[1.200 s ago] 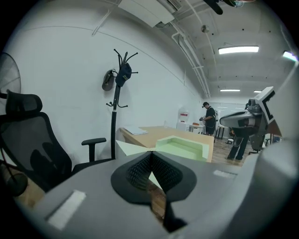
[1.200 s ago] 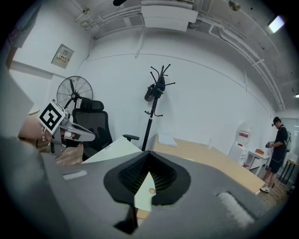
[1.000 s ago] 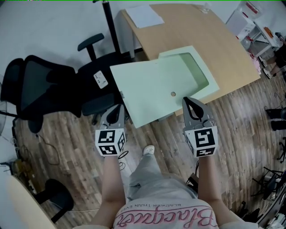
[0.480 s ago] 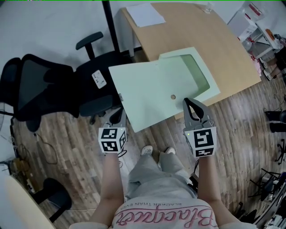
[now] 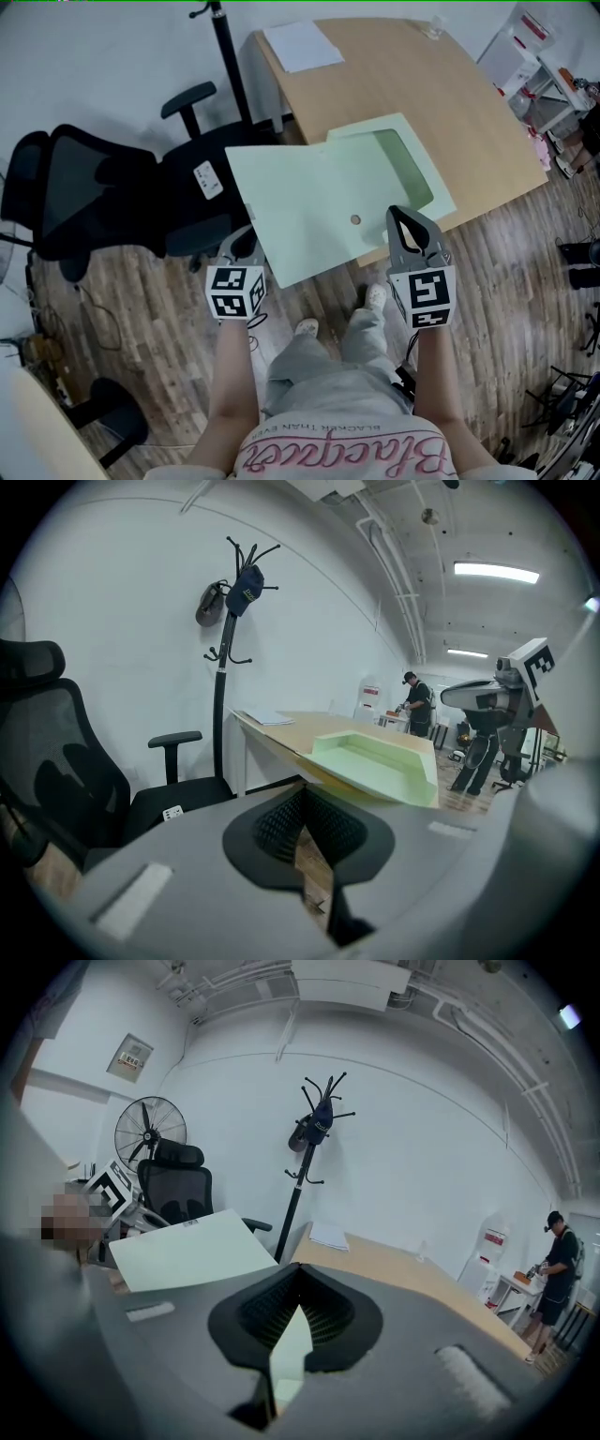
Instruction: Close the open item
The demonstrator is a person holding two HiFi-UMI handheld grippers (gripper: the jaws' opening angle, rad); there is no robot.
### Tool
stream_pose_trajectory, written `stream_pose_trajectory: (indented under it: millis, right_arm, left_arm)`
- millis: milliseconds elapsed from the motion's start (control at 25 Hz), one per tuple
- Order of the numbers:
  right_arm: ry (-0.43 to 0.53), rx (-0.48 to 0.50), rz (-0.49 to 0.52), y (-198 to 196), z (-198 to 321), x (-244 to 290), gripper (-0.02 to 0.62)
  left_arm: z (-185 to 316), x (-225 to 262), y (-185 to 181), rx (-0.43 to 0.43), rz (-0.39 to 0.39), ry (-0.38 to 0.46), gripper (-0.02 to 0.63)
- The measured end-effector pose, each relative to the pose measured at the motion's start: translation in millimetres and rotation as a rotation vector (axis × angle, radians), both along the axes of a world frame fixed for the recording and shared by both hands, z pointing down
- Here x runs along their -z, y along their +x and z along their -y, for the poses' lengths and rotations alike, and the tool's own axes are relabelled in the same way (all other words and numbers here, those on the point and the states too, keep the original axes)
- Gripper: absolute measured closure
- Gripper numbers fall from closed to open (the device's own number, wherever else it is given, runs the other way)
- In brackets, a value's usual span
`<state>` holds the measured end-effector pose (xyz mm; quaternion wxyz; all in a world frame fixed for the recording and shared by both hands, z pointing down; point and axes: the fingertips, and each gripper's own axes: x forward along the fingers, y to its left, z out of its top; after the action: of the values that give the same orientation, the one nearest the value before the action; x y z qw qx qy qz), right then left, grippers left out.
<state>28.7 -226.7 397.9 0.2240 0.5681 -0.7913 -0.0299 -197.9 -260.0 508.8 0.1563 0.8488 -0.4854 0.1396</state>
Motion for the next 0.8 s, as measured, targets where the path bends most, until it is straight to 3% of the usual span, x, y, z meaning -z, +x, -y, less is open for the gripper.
stream_pose_trajectory:
  millis: [280, 680, 800]
  right_arm:
    - [0.023, 0.029, 0.022, 23.1, 15.6, 9.2, 0.592]
    - [0.056, 0.084, 0.028, 58.5, 38.5, 25.1, 0.592]
    - [0.065, 0.1, 0.033, 65.8, 45.2, 28.1, 0.592]
  left_arm:
    - [8.8, 23.6, 28.4, 0.0, -0.012, 0.057, 0.586]
    - [24.7, 71.1, 60.5, 0.054, -0.116, 0.141, 0.586]
    - [30.2, 86.3, 72.1, 0.048, -0.117, 0.166, 0.587]
